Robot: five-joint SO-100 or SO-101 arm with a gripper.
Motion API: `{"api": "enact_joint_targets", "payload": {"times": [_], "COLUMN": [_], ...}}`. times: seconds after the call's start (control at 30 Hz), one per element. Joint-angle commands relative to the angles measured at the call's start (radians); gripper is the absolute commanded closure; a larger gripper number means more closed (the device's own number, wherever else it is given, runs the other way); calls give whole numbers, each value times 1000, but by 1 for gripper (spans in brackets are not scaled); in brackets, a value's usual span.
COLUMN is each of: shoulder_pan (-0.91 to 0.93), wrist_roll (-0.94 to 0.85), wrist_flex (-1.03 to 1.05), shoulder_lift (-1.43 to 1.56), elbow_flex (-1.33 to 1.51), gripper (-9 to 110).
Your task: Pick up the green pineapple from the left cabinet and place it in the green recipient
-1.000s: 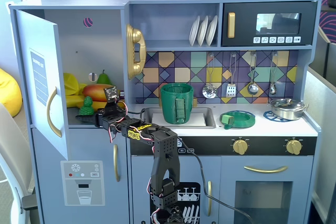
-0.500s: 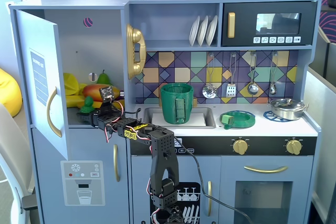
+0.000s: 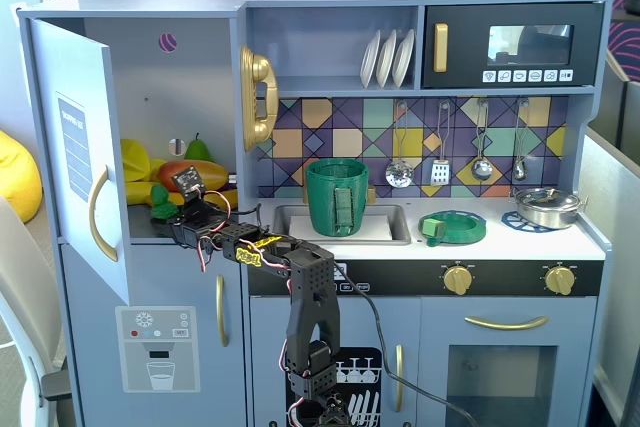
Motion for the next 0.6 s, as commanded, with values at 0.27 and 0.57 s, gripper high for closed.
{"api": "enact_joint_targets", "payload": {"times": [0.27,0.57], "shoulder_pan": [-14,-8], "wrist_roll": [-52,-34], "wrist_flex": [106,230], "shoulder_lift": [396,611], "elbow_flex": [163,216], "gripper": [102,102]}}
